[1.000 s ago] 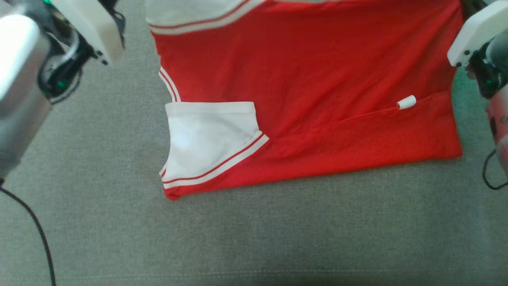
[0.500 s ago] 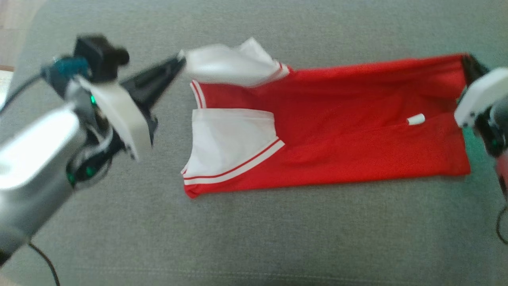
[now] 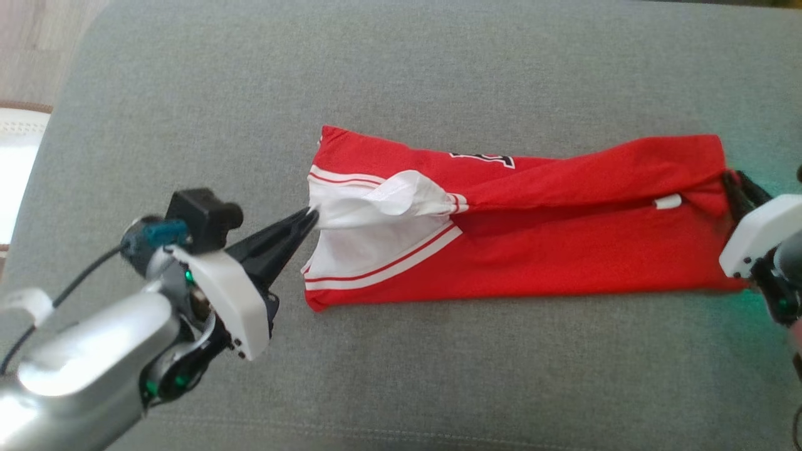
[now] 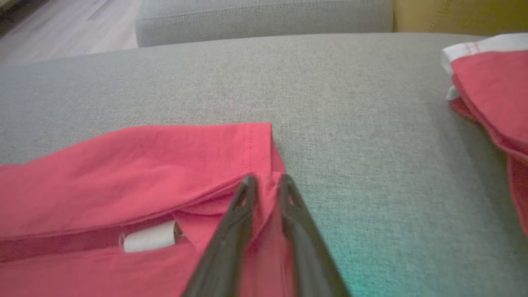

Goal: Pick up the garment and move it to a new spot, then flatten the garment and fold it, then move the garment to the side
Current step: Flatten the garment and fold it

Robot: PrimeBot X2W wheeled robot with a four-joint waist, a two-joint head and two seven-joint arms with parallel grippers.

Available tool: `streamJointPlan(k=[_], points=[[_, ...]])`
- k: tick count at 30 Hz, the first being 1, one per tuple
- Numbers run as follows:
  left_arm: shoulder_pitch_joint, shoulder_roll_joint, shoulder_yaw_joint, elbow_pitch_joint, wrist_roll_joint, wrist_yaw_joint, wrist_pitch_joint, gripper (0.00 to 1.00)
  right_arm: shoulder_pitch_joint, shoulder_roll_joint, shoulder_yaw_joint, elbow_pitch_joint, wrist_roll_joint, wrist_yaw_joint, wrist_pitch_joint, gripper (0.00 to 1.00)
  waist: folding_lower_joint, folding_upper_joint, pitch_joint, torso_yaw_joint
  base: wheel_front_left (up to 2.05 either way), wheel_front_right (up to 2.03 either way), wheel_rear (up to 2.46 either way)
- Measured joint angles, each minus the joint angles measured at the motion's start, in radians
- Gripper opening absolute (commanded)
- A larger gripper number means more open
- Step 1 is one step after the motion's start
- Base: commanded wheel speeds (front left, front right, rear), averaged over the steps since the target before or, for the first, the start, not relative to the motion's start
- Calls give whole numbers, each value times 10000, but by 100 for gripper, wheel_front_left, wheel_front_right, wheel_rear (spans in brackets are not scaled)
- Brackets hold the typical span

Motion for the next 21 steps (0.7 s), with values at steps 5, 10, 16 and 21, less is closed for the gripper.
streamJointPlan(k=[5,10,16,21], points=[[640,-251,119,272,-157,686,-763,100,489,86,-608,-441,4,0,-194,100,0,0,-307,-75,0,0,0],[1838,-660,1053,336,-27,1906,-1306,100,1483,430,-1229,-1087,6,0,-608,100,0,0,-747,-259,0,0,0],[4133,-1576,3465,-198,1632,3039,-1312,100,2730,1066,-1837,-1891,-222,0,-984,100,0,0,-1250,-569,0,0,0],[5881,-2345,5081,-587,2778,3450,-1312,100,3355,1505,-2197,-2230,-499,0,-1066,100,0,0,-1557,-684,0,0,0]])
